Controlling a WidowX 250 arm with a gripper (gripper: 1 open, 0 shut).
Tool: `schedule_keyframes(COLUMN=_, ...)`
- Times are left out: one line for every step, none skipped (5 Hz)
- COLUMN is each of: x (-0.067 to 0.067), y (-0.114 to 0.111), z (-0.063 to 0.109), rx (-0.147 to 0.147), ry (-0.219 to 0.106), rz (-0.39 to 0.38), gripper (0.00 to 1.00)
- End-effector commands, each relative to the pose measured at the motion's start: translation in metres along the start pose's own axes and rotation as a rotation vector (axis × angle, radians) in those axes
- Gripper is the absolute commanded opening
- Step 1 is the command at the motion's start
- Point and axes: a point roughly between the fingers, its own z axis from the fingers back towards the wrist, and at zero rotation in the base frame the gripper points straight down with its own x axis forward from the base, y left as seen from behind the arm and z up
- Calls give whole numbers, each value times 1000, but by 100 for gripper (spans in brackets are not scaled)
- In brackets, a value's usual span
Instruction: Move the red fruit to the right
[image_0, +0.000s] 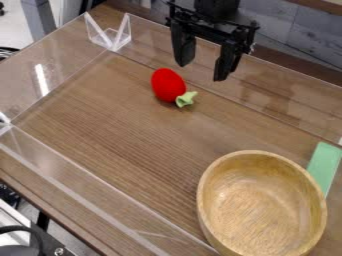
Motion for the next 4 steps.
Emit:
schedule_keyframes(x=-4, y=13, z=4, rx=-3, ry=-2, rz=31, gripper=100)
schedule_keyframes(x=-2, y=23, z=-8, rx=-2, ry=-4, rz=23, gripper=100)
schedule_keyframes(x=3, y=41, z=-21, rx=1, ry=-26, rz=18, gripper=100)
schedule_keyframes(x=14, y=56, z=-15, rx=12, ry=-70, rz=75, gripper=100)
